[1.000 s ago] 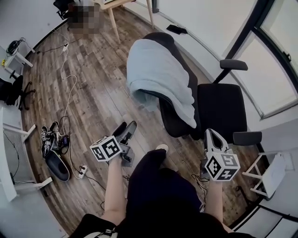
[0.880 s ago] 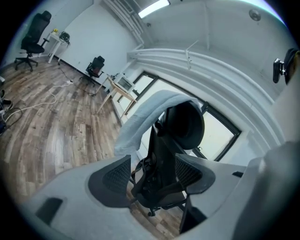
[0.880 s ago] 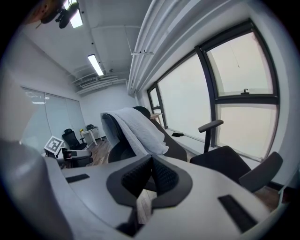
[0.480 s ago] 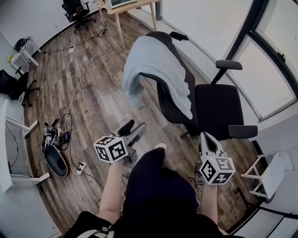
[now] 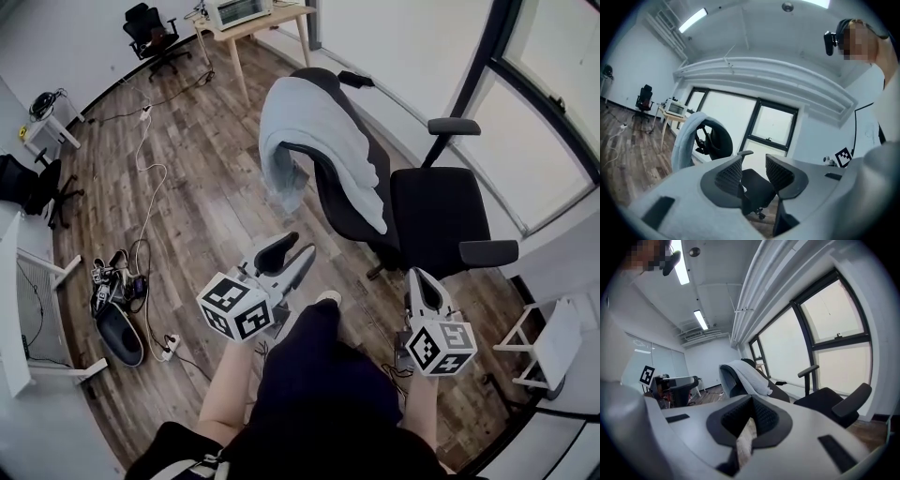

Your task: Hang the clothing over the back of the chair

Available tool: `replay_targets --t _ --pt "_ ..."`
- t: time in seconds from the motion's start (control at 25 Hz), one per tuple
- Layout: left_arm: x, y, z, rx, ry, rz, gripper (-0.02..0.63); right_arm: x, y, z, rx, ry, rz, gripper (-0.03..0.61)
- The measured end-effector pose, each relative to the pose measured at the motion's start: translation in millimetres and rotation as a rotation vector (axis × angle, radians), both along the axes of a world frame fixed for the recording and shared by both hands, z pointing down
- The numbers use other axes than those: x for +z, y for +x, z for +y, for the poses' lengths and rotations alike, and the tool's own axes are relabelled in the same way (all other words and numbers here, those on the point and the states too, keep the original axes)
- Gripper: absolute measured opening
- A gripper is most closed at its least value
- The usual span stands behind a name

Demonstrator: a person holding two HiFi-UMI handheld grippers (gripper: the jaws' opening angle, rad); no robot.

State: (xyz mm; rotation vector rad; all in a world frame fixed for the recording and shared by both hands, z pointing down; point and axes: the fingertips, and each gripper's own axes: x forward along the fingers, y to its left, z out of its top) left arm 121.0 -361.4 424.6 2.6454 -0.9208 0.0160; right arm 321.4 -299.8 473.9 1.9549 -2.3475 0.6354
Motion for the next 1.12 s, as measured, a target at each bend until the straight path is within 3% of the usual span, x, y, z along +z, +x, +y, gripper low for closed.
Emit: replay_targets --t 0.16,0.36,0.64,1.12 --pt "2.6 5.6 7.3 -0.006 0.035 -0.064 0.056 -2.0 3.1 12.2 0.017 0.008 0.005 0.0" --pt "17.3 8.5 11.0 -0.014 0.027 -0.126 0.015 -4.1 3.6 22.1 0.018 0.026 0.007 0.0" --pt "28.7 16.3 19.5 0.0 0.027 -0.167 0.006 -6.9 -0.7 27.7 -0.023 0.032 0.03 0.0" --pt "31.8 15.0 24.8 0.005 0.001 -0.158 0.006 -4.6 -1.8 27.9 -0.019 0.018 0.033 0.0"
